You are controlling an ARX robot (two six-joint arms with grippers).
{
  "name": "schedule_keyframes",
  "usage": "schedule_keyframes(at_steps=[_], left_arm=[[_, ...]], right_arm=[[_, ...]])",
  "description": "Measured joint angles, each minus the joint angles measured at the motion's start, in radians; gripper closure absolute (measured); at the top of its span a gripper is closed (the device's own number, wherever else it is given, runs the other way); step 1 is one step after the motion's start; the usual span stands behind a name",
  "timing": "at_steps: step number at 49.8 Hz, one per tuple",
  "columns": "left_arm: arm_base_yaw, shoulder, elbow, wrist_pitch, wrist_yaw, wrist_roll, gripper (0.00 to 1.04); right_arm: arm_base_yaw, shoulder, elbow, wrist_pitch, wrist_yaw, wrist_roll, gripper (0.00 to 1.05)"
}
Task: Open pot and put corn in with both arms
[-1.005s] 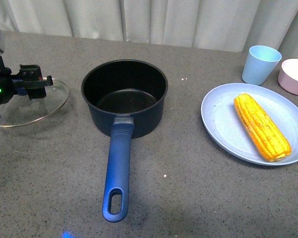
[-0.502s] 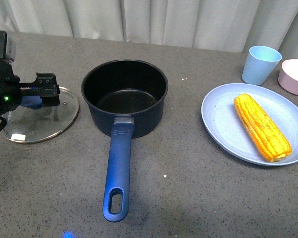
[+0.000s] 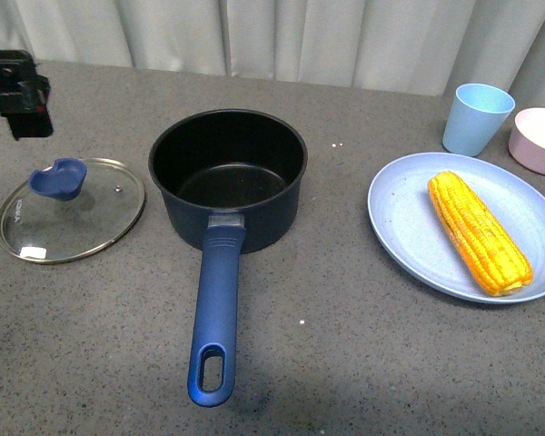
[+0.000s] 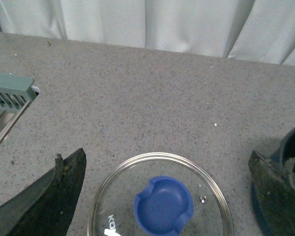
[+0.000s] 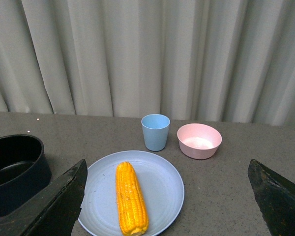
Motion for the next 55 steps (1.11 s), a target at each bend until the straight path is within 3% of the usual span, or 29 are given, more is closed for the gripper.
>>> schedule_keyframes(at_steps=[5, 8, 22, 29, 55], left_arm=[[0.021, -0.114, -0.173, 0.248, 0.065, -0.011, 0.26], [0.02, -0.2, -0.248, 0.278, 0.064, -0.017, 0.36], [-0.026, -0.412, -0.403, 0.228, 0.024, -0.025, 0.79], [-0.026, -0.582, -0.442, 0.091, 0.023, -0.029, 1.01], [-0.026, -1.001, -0.567, -0.193, 0.022, -0.027, 1.01]], right_arm=[[0.0, 0.0, 0.0, 0.0, 0.0, 0.0, 0.09], [0.0, 0.0, 0.0, 0.0, 0.0, 0.0, 0.09], [0.0, 0.0, 0.0, 0.0, 0.0, 0.0, 0.09], [0.0, 0.0, 0.0, 0.0, 0.0, 0.0, 0.09], [0.0, 0.0, 0.0, 0.0, 0.0, 0.0, 0.09]])
